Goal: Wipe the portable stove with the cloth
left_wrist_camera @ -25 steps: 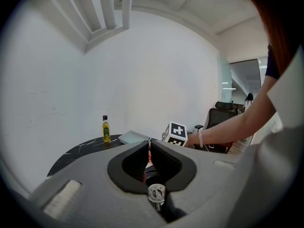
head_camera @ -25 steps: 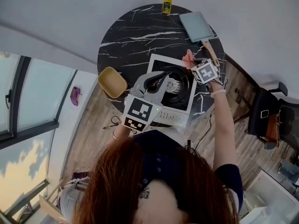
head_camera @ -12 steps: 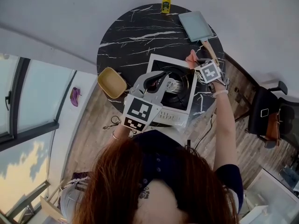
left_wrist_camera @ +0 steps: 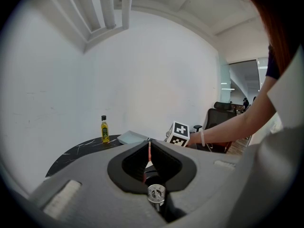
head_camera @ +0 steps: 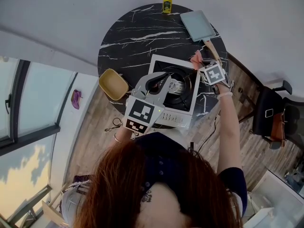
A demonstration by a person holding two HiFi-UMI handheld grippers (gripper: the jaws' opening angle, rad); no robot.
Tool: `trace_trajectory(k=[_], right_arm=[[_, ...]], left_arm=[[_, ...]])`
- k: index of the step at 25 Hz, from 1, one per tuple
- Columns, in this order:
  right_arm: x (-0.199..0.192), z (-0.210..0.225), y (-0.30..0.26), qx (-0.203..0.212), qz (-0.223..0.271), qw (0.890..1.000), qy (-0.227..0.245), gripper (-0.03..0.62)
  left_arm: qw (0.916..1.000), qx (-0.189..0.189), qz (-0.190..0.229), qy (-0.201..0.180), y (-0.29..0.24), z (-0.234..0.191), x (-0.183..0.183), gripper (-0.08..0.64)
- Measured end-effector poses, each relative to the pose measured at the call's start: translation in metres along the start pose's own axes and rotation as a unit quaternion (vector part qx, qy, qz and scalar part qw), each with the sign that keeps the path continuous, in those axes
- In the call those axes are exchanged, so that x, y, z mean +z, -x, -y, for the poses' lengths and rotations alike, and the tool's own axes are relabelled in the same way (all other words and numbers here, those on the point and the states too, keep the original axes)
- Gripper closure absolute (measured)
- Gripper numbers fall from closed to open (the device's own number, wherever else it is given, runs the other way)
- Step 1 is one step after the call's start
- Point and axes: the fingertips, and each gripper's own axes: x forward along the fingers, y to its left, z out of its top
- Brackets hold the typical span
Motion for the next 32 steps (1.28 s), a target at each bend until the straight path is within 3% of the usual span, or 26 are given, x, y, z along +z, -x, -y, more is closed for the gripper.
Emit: trace_trajectory(k=[21,32], right_arm=[[-0.012,-0.007,0.009,-0.044,0.005,0.999,0.015,0.571],[-0.02,-0.019,0.015,-0.047,0.002,0.999,0.012,0.571]], left_arm=[[0.9998,-0.017,0.004,-0.009,0.006,0.01,0.0,0.537],[0.9995,-0.026,0.009,-0.013,0.012,0.016,0.001,0.537]])
